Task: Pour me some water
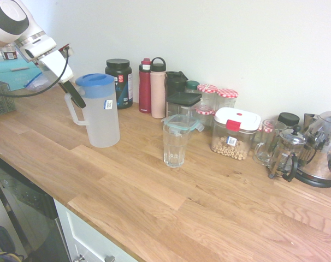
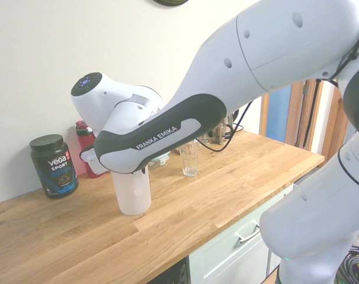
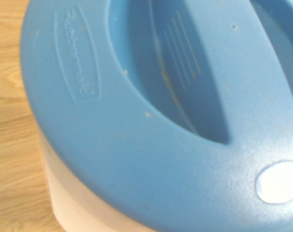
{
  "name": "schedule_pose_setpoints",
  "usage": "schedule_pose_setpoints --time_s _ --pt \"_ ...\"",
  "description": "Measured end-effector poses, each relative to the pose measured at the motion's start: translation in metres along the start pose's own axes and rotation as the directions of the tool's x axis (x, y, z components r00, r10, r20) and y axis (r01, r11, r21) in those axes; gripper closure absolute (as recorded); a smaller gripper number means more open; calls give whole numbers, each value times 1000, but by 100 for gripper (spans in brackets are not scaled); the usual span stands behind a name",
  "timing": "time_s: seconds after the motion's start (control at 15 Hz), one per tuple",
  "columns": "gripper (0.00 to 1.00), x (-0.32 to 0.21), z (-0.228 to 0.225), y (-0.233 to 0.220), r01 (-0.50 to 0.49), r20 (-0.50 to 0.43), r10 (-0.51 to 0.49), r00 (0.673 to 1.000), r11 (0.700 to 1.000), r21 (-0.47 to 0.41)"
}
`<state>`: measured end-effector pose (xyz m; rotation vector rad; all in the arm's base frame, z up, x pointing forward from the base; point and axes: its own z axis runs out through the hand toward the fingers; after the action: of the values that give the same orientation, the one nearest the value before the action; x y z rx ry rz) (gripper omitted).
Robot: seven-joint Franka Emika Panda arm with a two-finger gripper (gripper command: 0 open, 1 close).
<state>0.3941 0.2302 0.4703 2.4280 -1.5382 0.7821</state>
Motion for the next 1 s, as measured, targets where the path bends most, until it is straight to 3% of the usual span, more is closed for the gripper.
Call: schedule_pose_setpoints --time_s 0.07,1.0 --pt "0 1 0 -2 -3 5 3 1000 1000 -4" --pt "0 19 -8 -8 -32 16 33 999 999 -24"
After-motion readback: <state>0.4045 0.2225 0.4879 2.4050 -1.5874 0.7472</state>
